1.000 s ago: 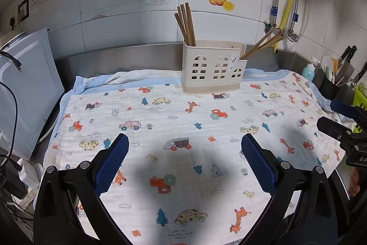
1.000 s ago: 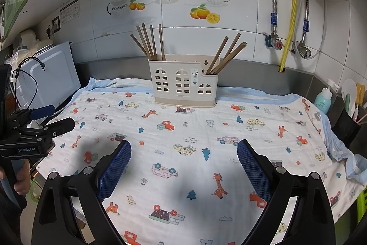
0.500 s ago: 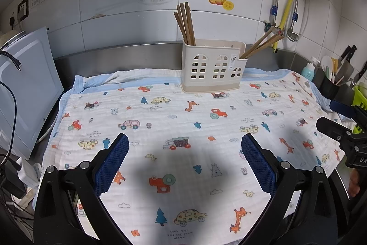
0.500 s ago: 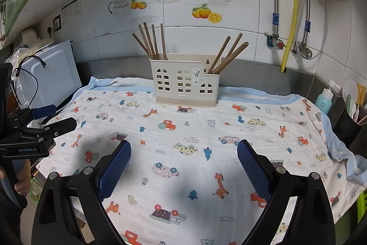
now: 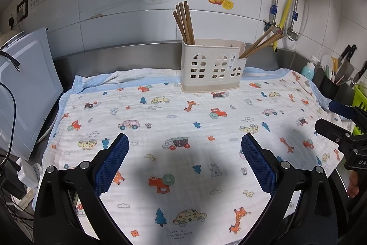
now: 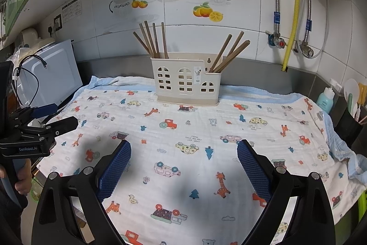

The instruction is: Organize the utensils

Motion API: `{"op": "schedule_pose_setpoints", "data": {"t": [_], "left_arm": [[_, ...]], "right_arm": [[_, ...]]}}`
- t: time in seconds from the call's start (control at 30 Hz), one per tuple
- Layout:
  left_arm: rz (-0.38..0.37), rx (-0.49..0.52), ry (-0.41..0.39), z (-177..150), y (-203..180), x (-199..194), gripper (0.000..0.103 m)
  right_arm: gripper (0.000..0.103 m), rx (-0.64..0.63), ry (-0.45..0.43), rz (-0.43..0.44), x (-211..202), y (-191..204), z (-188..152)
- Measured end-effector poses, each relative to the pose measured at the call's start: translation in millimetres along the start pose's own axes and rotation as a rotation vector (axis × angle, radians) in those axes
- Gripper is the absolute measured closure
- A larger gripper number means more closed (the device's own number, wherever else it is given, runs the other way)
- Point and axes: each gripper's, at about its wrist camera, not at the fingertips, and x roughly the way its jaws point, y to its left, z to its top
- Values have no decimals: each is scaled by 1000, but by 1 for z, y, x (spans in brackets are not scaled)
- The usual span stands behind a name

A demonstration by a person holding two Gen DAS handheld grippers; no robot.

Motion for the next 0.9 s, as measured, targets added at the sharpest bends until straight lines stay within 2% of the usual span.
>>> {"op": "schedule_pose_setpoints", "data": {"t": [0.9], "left_arm": [[-7, 18, 9, -6, -4, 2, 6]], "right_arm": [[12, 22, 1, -9, 1, -8, -4]]}}
